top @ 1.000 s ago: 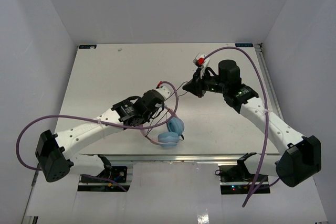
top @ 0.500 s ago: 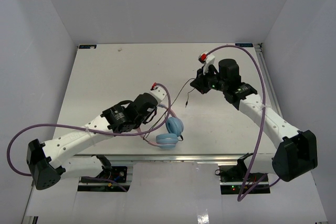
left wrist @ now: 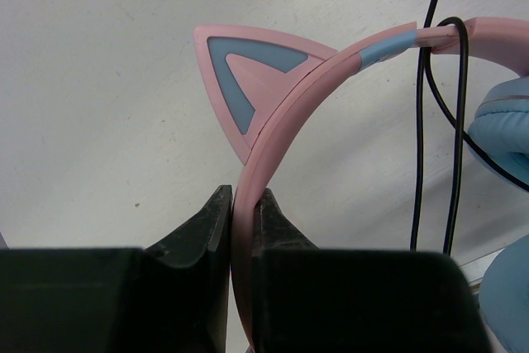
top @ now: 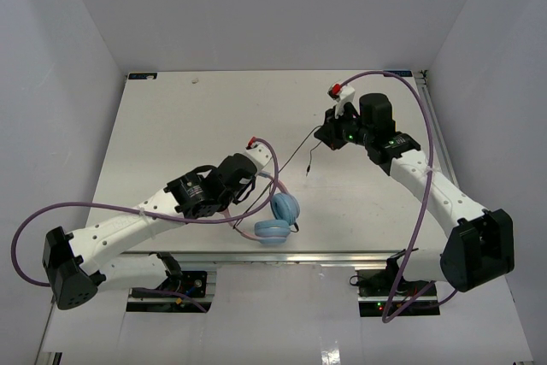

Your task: Wrap the headphones

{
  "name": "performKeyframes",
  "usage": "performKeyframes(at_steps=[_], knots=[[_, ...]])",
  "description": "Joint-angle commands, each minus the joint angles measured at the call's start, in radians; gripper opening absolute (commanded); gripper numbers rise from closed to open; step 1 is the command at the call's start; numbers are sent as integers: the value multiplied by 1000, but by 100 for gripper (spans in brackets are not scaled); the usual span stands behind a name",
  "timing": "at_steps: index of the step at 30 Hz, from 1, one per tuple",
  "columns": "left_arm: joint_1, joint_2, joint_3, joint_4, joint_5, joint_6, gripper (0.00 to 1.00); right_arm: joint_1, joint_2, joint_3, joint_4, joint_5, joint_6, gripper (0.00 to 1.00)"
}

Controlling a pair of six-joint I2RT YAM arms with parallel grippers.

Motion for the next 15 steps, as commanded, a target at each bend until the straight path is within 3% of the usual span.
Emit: performKeyframes(at_steps=[1, 15], knots=[[-6, -29, -6, 42, -4, -9, 0, -8, -61, 80, 5, -24, 6, 8], [-4, 64, 29, 62, -43, -6, 0, 21, -127, 97, -12, -143, 35, 8]])
